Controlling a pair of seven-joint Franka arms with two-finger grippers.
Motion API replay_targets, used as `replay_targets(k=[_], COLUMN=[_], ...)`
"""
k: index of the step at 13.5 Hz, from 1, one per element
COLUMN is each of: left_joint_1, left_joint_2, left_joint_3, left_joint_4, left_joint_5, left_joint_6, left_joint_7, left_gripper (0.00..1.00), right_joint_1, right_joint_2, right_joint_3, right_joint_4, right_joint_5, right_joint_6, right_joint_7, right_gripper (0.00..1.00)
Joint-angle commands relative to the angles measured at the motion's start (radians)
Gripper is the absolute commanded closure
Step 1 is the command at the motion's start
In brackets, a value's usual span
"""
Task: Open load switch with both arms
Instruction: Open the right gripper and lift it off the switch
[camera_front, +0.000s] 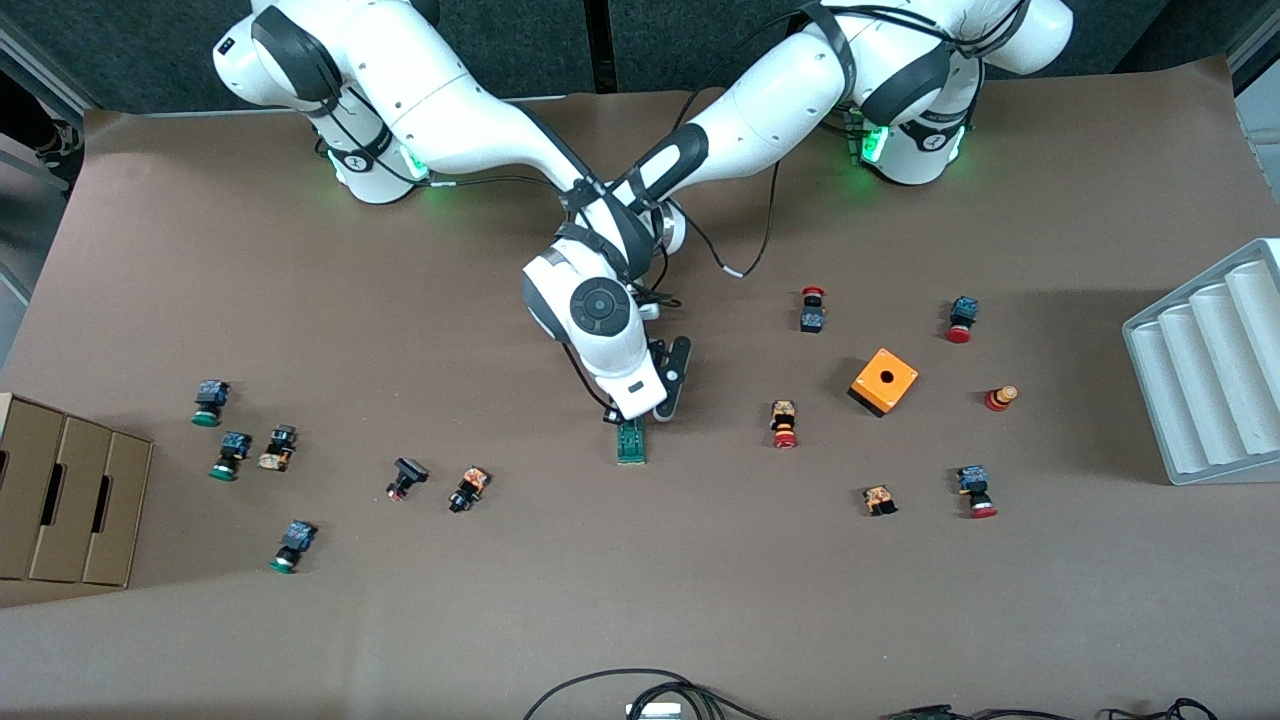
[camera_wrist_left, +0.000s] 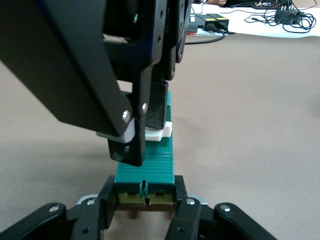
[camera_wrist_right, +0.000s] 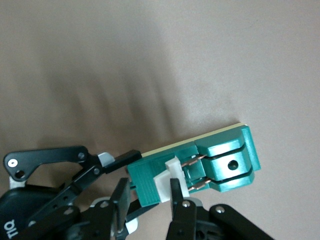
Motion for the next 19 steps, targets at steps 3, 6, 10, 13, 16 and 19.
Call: replay_targets(k=[3,6,10,13,16,19], left_joint_1=[0.002,0.003,0.002,0.002,0.002,0.002], left_joint_2=[-0.016,-0.016,-0.015,-0.015,-0.016,-0.016], left_joint_3=[0.010,0.010,0.010,0.010,0.010,0.010], left_joint_4=[-0.027,-0.027,-0.027,-0.027,-0.027,-0.027], left_joint_5=[0.005,0.005,0.005,0.005,0.005,0.005], left_joint_6=[0.008,0.008,0.008,0.008,0.008,0.008], left_joint_7=[-0.031,-0.031,-0.031,-0.031,-0.031,-0.031], left_gripper=[0.75,0.75,0.75,0.75,0.75,0.75], right_joint_1=[0.003,0.003,-0.007,-0.018,-0.089,-0.165], right_joint_2=[0.024,0.024,-0.030,-0.128,-0.235,-0.326], right_joint_3=[0.000,0.000,-0.002,-0.014,-0.016,-0.017], right_joint_4=[-0.004,-0.004,-0.002,0.007,0.014,0.014], right_joint_5=[0.004,0.004,0.004,0.004,0.004,-0.004], right_joint_6=[0.042,0.042,0.009,-0.100,-0.183,-0.224], right_joint_7=[0.011,0.012,0.000,0.005,0.005,0.008], right_gripper=[0.59,0.59,0.52,0.00,0.00,0.00])
